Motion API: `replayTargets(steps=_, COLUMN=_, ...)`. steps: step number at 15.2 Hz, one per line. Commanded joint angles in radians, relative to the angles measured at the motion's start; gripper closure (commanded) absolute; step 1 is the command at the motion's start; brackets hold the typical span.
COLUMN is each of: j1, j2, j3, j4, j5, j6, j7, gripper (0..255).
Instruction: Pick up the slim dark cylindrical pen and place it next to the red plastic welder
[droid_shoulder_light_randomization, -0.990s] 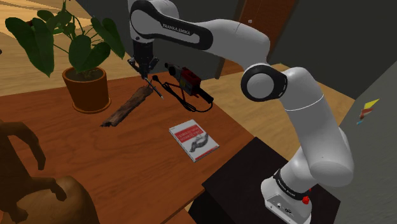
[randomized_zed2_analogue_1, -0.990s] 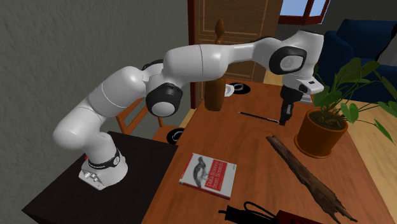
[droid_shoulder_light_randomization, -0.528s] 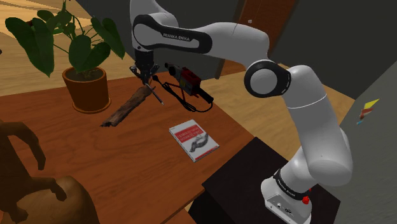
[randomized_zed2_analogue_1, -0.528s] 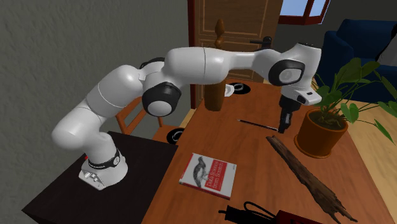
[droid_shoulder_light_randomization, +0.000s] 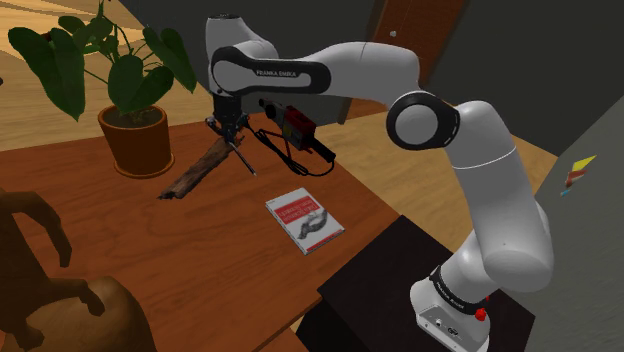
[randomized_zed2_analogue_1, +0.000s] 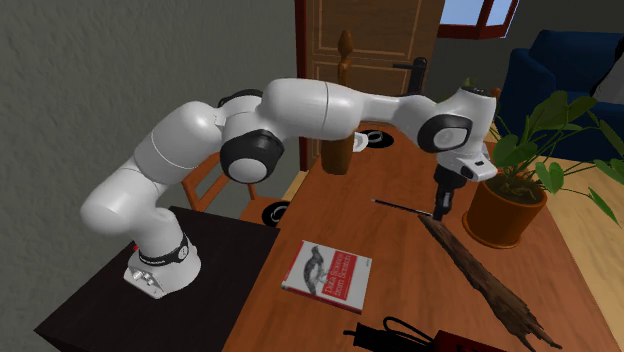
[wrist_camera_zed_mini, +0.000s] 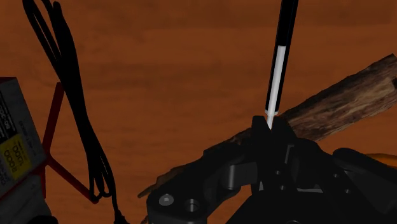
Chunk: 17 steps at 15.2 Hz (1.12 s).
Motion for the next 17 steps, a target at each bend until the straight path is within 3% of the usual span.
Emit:
replayTargets(steps=1, j1=-0.001, j2=0.005, j3=-0.001, j4=-0.019, j5=-0.002, j6=0.024, j7=0.005, gripper=255)
replayTargets(steps=17, j1=-0.009, j2=0.072, j3=-0.015, j4=-0.120, j5=-0.022, j6=0.187, j7=0.028, gripper=255)
